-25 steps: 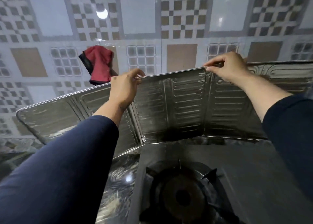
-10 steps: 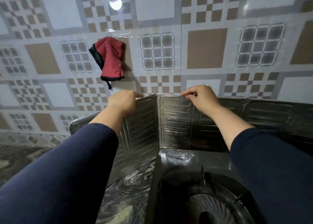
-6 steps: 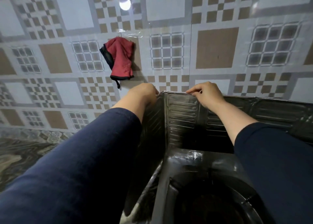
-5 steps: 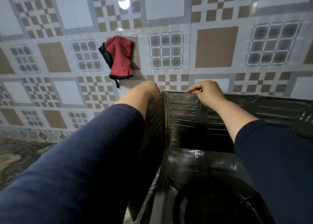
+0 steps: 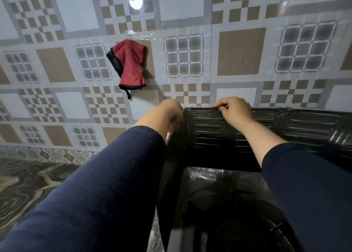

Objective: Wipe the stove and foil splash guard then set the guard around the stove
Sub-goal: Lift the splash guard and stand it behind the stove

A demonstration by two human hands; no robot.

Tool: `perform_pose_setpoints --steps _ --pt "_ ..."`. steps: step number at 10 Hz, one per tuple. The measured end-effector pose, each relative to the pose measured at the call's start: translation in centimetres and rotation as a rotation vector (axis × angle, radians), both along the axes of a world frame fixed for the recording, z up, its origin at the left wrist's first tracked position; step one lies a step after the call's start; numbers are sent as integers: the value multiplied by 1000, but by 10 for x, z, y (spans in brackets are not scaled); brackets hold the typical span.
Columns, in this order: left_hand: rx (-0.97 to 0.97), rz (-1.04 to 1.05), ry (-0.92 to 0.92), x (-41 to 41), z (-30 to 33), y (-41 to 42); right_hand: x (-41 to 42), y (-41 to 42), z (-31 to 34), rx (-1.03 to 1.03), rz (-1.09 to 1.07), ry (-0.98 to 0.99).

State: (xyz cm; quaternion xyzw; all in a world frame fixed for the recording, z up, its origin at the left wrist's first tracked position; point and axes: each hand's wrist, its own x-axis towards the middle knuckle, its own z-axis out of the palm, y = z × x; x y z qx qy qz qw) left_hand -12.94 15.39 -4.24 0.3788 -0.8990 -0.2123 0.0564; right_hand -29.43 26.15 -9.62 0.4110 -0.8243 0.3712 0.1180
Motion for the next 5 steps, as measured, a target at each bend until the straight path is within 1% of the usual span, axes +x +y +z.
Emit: perform_pose_setpoints --steps 1,3,4,5 --pt "15 9 32 -2 1 1 1 2 -1 5 -14 28" --pt "-180 20 -17 5 -7 11 4 6 1 59 -26 58" --pt "-221 36 -39 8 -7 16 8 9 5 47 -6 39" --pt "-210 23 -35 13 -8 29 22 19 13 72 19 59"
